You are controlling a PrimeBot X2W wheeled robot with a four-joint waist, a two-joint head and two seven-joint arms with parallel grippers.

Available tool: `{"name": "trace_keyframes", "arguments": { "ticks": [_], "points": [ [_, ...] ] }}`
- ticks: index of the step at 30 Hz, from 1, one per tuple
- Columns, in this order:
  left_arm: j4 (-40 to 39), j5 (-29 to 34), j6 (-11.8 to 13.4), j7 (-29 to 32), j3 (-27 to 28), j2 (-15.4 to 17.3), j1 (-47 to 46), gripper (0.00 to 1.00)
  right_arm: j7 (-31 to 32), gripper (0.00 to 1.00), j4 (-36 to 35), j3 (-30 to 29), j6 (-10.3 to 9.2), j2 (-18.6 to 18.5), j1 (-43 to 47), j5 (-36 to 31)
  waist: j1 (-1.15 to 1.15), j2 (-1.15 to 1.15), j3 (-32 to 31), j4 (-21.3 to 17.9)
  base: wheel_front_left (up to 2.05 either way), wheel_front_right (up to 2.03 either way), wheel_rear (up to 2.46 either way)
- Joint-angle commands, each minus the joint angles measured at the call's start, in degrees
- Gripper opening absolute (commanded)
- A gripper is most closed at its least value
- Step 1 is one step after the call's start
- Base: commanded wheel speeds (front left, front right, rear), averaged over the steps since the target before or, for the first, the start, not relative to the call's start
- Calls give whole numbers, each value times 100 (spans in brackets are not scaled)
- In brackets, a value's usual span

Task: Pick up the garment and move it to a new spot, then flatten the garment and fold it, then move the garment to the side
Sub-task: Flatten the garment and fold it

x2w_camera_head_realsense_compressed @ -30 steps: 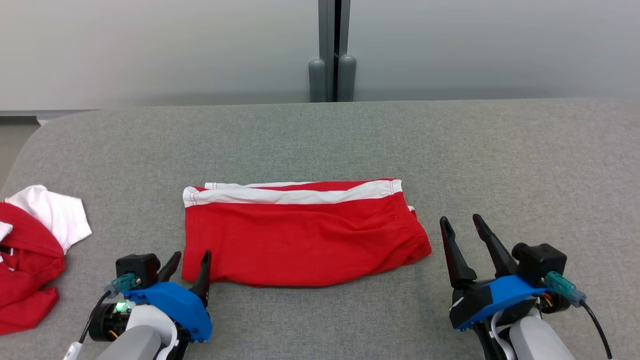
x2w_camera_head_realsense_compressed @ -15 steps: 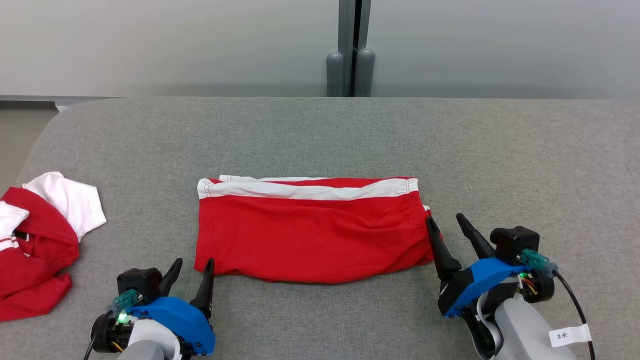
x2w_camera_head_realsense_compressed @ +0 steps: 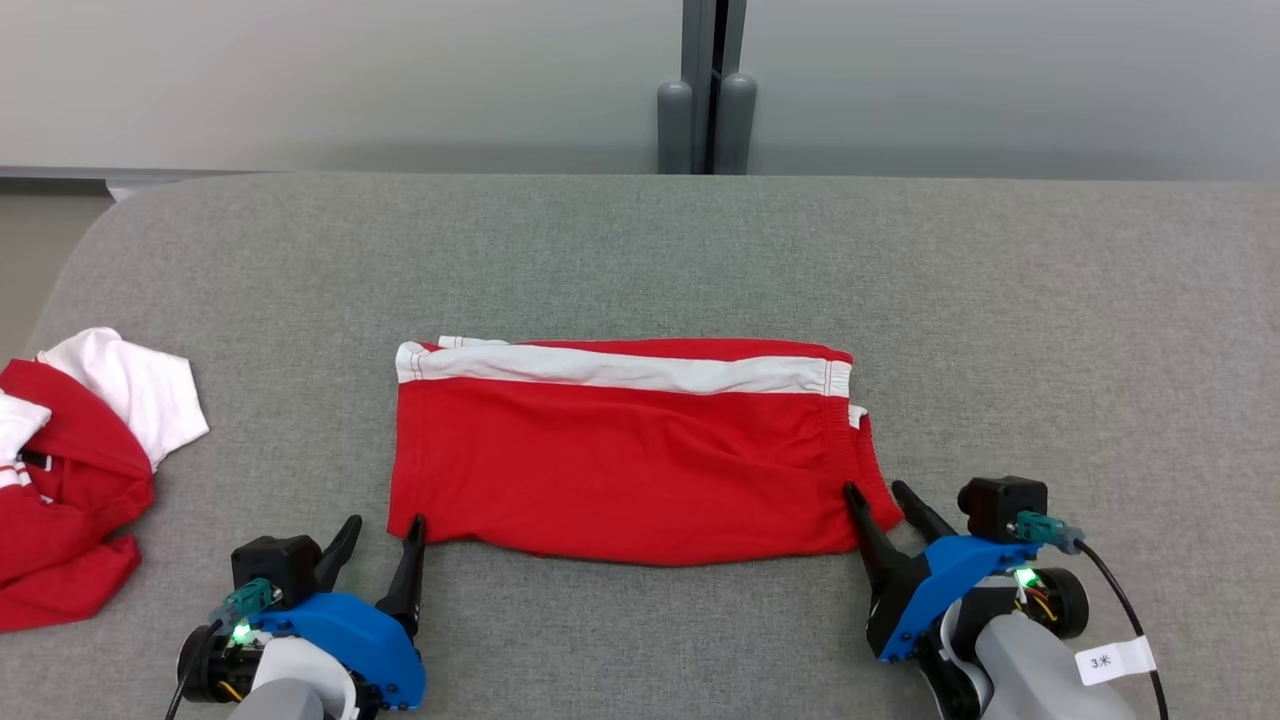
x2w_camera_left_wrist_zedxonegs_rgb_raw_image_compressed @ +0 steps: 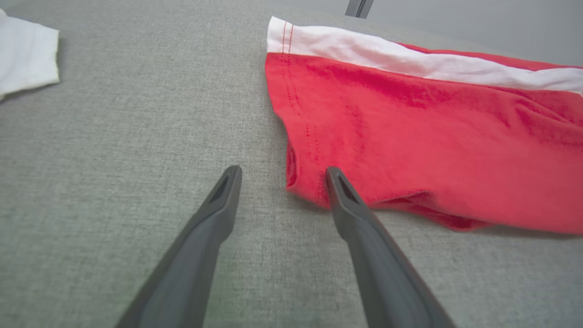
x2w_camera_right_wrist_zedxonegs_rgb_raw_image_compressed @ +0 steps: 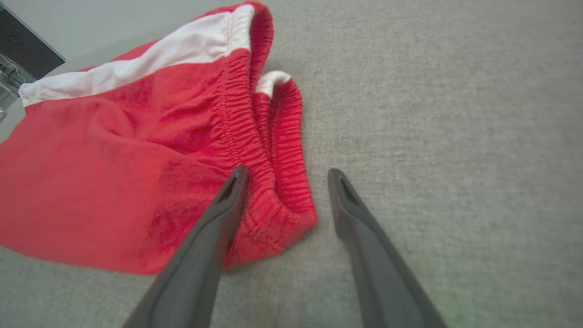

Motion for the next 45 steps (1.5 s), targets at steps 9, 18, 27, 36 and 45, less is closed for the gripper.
{"name": "trace_keyframes", "arguments": {
  "ticks": [9, 18, 27, 36, 45],
  "points": [
    [48, 232, -94, -27, 261, -60, 6, 100, 7, 0, 30, 764, 0, 9, 162, 819, 0, 0, -49, 7, 0, 0, 0],
    [49, 379, -123, -27, 447, -124, 119, 100, -41, 0, -552, -172, 0, -25, 64, 451, 0, 0, -68, -78, 0, 0, 0],
    [85, 513, -122, -27, 540, -219, 207, 100, -38, 0, -1586, -248, 0, -15, 180, 163, 0, 0, -130, -88, 0, 0, 0],
    [-23, 554, -124, -26, 628, -365, 156, 100, 290, 0, -2484, 1044, 0, -16, -78, 873, 0, 0, -97, 395, 0, 0, 0],
    [-138, 527, -124, -26, 491, -503, 93, 100, 349, 0, -2048, 1502, 1, -20, -516, 942, 0, 0, 20, 1463, 0, 0, 0]
  ]
}}
